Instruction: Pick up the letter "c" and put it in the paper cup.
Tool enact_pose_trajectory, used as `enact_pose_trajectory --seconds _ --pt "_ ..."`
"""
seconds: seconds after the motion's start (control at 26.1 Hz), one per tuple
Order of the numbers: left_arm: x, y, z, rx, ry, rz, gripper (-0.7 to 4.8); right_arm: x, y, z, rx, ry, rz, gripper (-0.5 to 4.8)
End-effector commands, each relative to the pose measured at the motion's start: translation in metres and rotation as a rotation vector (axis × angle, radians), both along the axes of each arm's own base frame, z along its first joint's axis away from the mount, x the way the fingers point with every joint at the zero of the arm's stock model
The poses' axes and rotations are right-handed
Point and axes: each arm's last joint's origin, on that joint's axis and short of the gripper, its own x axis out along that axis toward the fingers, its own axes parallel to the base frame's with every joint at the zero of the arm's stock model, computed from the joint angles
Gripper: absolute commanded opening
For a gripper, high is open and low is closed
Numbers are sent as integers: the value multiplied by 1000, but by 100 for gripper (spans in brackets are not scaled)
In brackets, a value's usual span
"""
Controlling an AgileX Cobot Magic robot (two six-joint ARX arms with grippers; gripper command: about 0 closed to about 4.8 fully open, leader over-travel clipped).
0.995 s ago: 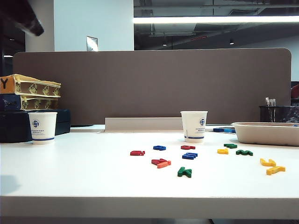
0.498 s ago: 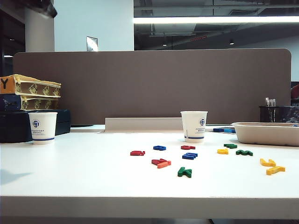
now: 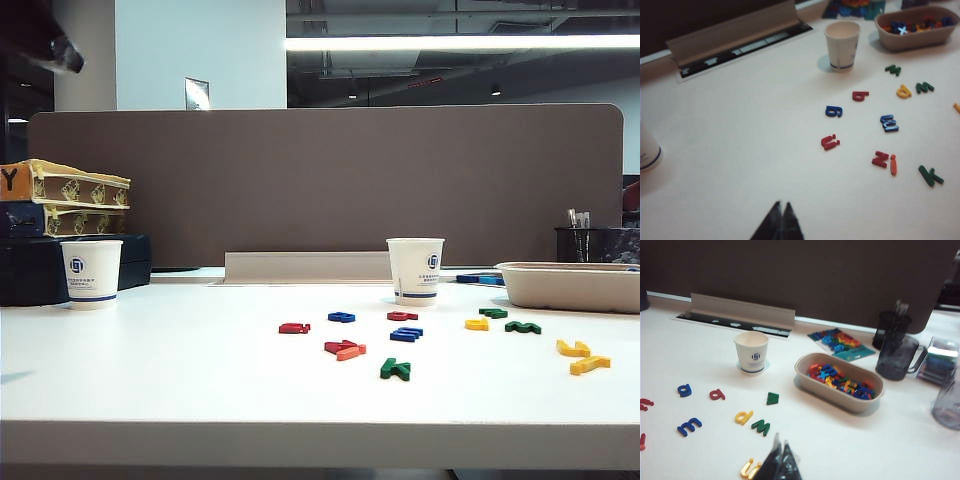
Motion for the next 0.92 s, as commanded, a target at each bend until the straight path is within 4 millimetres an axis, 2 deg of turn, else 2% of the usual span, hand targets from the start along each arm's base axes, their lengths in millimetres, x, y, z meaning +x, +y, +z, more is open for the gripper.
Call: enact_pose_trajectory --seconds 0.04,0.73,0.92 --pt "-2 3 -13 -53 -43 43 -6 9 1 -8 42 -41 -25 -1" --pt "0 6 -84 -146 -95 178 -6 32 1 -54 33 -10 -123 -1" --pt "-1 9 -98 -133 -97 240 -6 35 -2 -60 105 -32 -246 -1"
